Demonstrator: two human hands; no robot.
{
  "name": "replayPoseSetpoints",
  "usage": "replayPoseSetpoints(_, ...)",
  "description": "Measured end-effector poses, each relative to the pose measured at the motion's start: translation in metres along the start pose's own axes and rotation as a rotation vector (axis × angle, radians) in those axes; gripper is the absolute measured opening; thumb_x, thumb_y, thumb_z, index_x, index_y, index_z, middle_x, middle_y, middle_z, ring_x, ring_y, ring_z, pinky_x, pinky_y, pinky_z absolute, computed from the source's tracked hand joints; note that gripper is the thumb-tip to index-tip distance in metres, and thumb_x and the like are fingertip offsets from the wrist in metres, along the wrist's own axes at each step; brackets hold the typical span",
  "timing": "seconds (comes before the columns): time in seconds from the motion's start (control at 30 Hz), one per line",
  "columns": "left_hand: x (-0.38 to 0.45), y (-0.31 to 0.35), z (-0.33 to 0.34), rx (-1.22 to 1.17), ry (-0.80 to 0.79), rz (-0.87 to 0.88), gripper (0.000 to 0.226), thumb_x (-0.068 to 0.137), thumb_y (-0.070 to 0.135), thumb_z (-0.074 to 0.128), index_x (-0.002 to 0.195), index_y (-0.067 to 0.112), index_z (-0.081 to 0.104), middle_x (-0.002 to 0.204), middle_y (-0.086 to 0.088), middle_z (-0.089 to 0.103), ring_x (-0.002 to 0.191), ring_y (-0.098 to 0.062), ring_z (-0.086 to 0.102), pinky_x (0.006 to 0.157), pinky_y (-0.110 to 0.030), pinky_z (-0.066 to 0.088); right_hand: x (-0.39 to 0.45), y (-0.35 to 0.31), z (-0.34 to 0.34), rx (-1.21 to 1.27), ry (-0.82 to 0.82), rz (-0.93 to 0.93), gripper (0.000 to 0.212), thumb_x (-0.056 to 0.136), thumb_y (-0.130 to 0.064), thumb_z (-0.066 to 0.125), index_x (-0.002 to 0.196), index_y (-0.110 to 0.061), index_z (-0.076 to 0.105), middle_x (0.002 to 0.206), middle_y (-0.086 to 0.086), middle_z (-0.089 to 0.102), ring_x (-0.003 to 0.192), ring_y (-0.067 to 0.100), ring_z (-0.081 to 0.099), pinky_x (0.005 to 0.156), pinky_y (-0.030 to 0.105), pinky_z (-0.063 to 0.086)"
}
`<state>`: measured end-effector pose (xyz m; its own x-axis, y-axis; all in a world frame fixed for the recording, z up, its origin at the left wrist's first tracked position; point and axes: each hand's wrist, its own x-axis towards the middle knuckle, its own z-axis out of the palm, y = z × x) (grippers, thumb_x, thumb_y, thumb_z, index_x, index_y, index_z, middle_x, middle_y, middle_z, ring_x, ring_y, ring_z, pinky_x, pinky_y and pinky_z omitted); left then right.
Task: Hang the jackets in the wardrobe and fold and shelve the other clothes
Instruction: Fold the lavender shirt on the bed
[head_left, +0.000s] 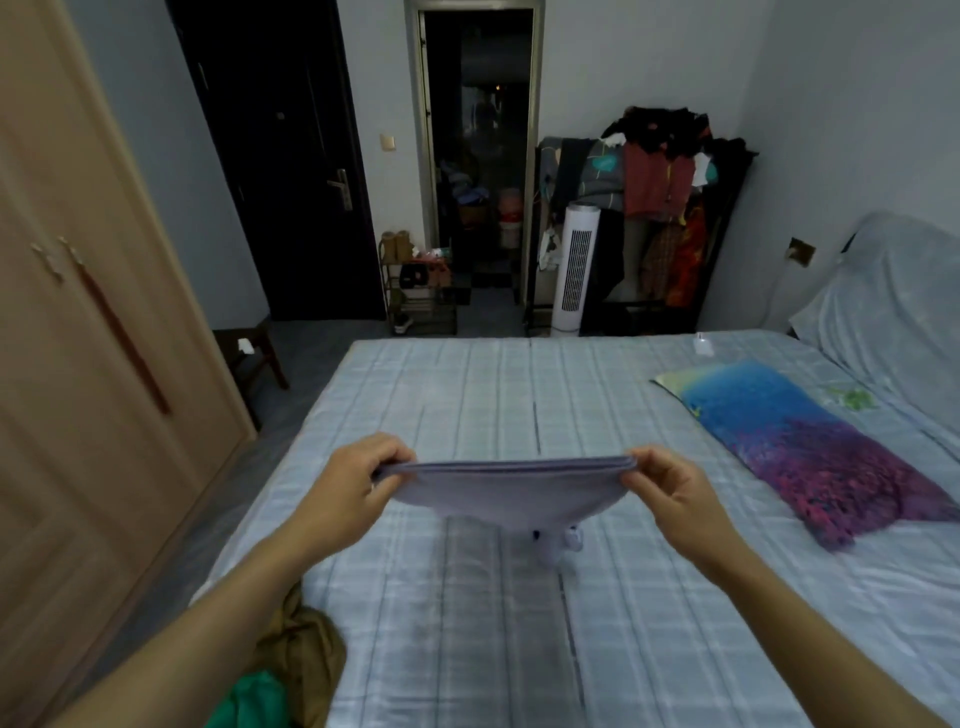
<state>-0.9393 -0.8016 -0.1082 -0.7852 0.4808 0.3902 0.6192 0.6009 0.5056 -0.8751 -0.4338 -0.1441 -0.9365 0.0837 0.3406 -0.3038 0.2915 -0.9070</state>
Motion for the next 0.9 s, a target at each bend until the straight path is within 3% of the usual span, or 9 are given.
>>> replayPoseSetpoints(0.2, -0.121, 0.008, 0.052, -0.013, -0.259, -0.092, 0.024, 0.085, 0.014, 0.061, 0.082, 0.037, 0.054, 0.079, 0.014, 0.055, 0.074, 0.0, 0.054, 0.065, -0.013, 0.039, -0.14, 0.052, 0.018, -0.068, -0.154, 0.219, 0.034, 0.09, 0.008, 0.061, 0.087, -0.025, 0.067, 0.08, 0.011, 0.067, 0.074, 0.016, 0.063, 0.071, 0.029, 0.049)
replayPoseSetpoints(0.33, -0.191, 0.013, 0.072, -0.026, -0.408, -0.141, 0.018, 0.086, 0.018, 0.063, 0.079, 0.032, 0.055, 0.076, 0.012, 0.054, 0.071, -0.001, 0.051, 0.063, -0.016, 0.036, -0.204, 0.066, 0.023, -0.184, -0.301, 0.278, 0.034, 0.088, 0.001, 0.064, 0.087, -0.033, 0.064, 0.077, -0.002, 0.066, 0.071, 0.017, 0.061, 0.067, 0.024, 0.046)
replayPoseSetpoints(0.5, -0.251, 0.021, 0.081, 0.001, -0.548, -0.107, 0.027, 0.091, 0.02, 0.06, 0.077, 0.038, 0.046, 0.076, 0.02, 0.046, 0.071, 0.005, 0.045, 0.062, -0.012, 0.03, -0.26, 0.055, 0.035, -0.237, -0.395, 0.281, 0.019, 0.09, -0.009, 0.065, 0.083, -0.026, 0.061, 0.077, 0.001, 0.064, 0.066, 0.005, 0.056, 0.064, 0.021, 0.043)
replayPoseSetpoints(0.63, -0.291, 0.014, 0.083, 0.032, -0.547, -0.088, 0.003, 0.09, 0.022, 0.06, 0.09, 0.025, 0.061, 0.083, 0.026, 0.048, 0.077, 0.012, 0.048, 0.067, -0.007, 0.032, -0.301, 0.04, 0.052, -0.264, -0.416, 0.3, 0.012, 0.092, -0.013, 0.065, 0.083, -0.022, 0.063, 0.077, -0.012, 0.066, 0.07, 0.001, 0.06, 0.066, 0.015, 0.045)
replayPoseSetpoints(0.8, -0.344, 0.012, 0.088, 0.021, -0.541, -0.072, 0.008, 0.091, 0.017, 0.058, 0.095, 0.016, 0.065, 0.092, 0.008, 0.057, 0.08, -0.005, 0.051, 0.069, -0.016, 0.038, -0.353, 0.03, 0.075, -0.394, -0.41, 0.354, 0.019, 0.092, -0.013, 0.064, 0.085, -0.031, 0.062, 0.083, -0.013, 0.068, 0.08, 0.007, 0.065, 0.072, 0.019, 0.051)
replayPoseSetpoints(0.9, -0.385, 0.011, 0.094, 0.065, -0.663, -0.103, 0.01, 0.089, 0.015, 0.057, 0.094, 0.021, 0.064, 0.097, 0.005, 0.061, 0.086, -0.012, 0.055, 0.075, -0.026, 0.044, -0.389, 0.028, 0.091, -0.538, -0.676, 0.485, 0.01, 0.087, -0.021, 0.07, 0.089, -0.03, 0.065, 0.093, -0.009, 0.07, 0.089, 0.005, 0.066, 0.082, 0.026, 0.055)
